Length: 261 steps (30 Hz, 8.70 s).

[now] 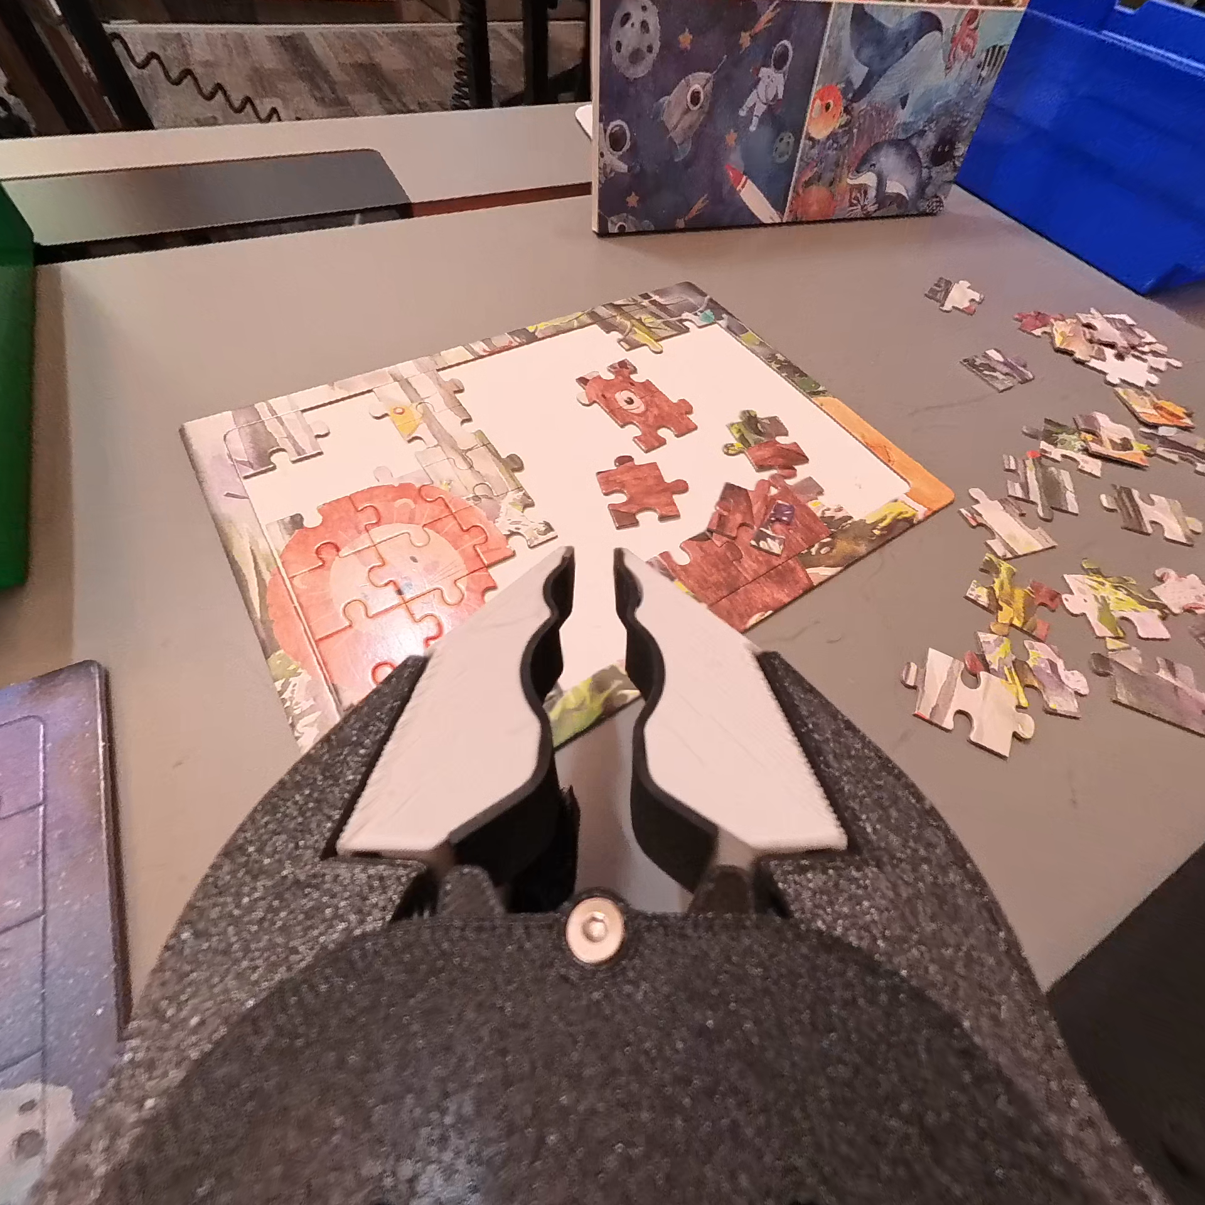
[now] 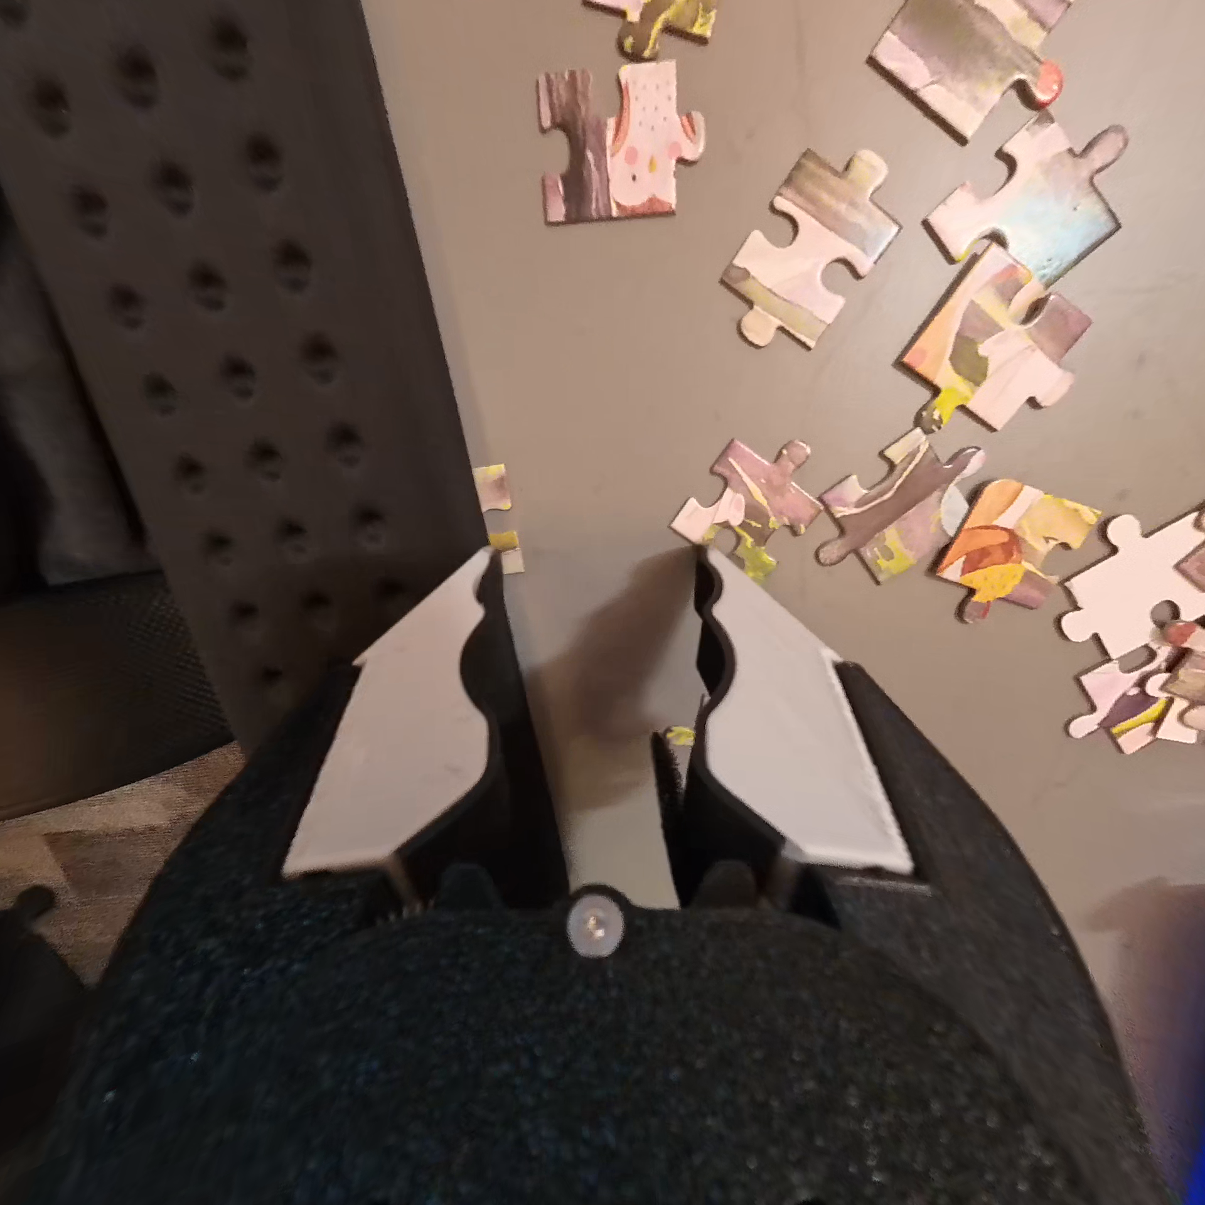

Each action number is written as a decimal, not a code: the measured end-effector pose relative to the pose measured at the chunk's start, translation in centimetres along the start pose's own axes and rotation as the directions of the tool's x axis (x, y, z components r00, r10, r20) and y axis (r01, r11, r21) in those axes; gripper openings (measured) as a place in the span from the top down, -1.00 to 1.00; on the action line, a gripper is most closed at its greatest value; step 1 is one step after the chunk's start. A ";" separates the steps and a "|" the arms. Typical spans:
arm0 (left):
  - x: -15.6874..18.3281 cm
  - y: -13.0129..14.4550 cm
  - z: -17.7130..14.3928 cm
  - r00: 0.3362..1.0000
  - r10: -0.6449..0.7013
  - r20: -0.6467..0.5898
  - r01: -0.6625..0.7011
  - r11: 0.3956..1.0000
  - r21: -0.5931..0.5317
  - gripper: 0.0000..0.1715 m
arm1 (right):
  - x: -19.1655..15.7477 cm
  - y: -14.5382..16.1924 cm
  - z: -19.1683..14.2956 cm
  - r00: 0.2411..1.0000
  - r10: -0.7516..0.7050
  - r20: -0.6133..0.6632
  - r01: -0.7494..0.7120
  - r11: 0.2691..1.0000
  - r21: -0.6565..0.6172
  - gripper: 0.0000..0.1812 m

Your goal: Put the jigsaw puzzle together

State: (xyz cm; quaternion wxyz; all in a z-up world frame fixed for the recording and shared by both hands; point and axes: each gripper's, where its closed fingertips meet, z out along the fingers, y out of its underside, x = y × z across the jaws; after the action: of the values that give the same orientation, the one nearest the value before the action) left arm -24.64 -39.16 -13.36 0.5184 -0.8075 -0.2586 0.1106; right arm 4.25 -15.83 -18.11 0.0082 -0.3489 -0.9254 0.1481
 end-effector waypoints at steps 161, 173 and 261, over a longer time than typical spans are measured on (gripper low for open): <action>20.0 -13.2 -7.4 0.373 -0.089 -0.923 0.418 0.905 0.082 0.51 | -2.4 -23.4 -14.7 0.120 -0.484 0.867 -0.889 0.336 0.311 0.79; 12.2 -6.6 -6.3 0.498 -0.336 -0.799 0.404 0.906 -0.130 0.99 | 2.3 -23.0 -5.6 0.575 0.046 0.817 -0.797 0.256 0.547 0.77; -4.4 0.3 -2.4 0.979 -0.188 -0.083 0.168 0.965 -0.203 1.00 | 8.9 -35.3 9.7 0.989 -0.111 0.097 0.076 0.948 0.308 0.92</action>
State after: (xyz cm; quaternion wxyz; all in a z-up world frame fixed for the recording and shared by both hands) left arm -27.15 -43.53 -13.00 0.4571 -0.8326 -0.3128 -0.0036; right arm -26.34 -37.79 -18.30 0.0162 -0.2901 -0.9061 0.3074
